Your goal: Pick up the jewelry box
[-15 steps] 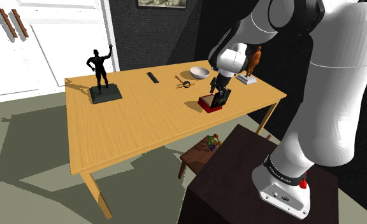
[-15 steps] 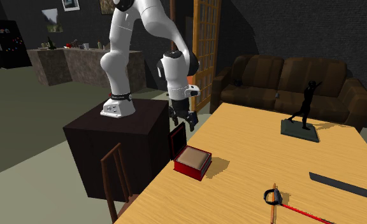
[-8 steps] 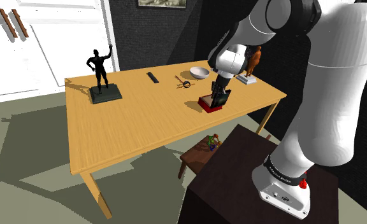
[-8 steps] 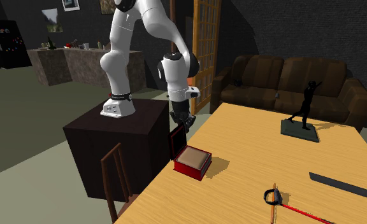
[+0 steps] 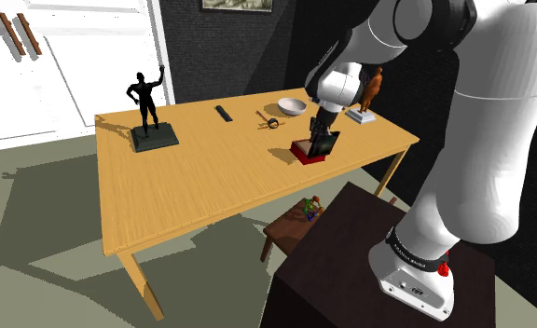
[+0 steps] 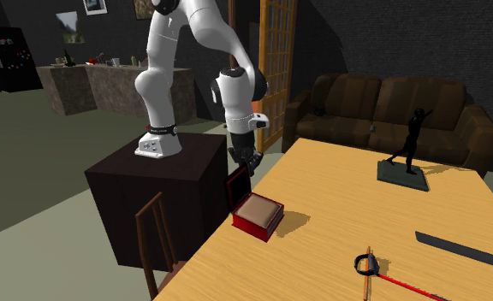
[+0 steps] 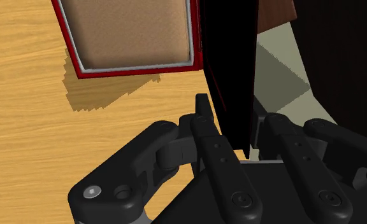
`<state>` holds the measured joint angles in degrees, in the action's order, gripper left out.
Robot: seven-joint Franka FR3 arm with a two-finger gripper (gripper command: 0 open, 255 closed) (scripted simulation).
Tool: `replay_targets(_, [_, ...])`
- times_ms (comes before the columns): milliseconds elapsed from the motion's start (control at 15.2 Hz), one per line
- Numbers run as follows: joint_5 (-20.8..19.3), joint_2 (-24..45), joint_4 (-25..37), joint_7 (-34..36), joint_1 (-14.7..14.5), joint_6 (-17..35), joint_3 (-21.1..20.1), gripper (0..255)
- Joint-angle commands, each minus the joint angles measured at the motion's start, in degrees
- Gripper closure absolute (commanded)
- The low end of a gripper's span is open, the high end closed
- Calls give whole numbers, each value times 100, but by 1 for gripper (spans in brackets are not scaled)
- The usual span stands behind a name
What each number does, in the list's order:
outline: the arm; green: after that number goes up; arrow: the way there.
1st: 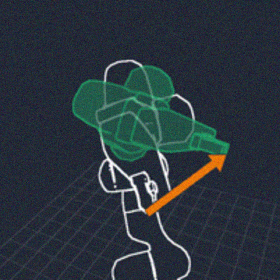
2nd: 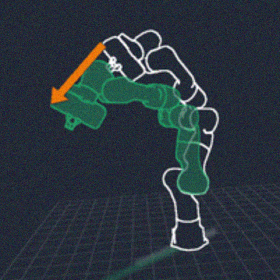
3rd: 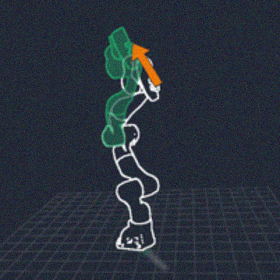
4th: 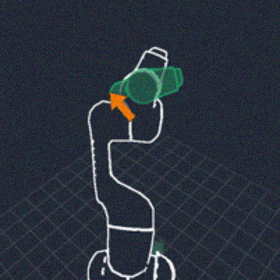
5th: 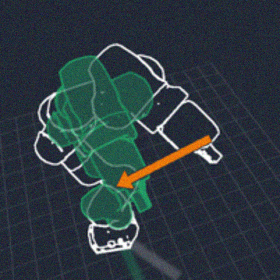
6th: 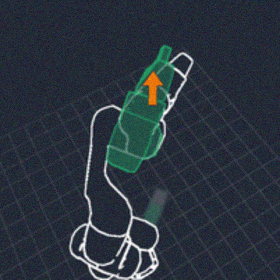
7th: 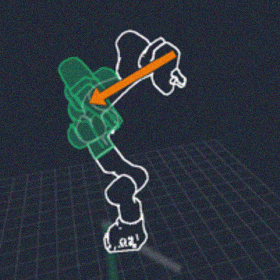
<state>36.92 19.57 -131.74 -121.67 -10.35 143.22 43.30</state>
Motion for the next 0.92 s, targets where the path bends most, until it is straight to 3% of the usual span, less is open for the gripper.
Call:
replay_targets(0, [-207,-158,-22,150,-104,-70,133,255])
replay_targets(726, [-1432,-1046,-4,1065,-604,-549,758,255])
replay_targets(858, [-1450,-1059,-3,1079,-607,-556,761,255])
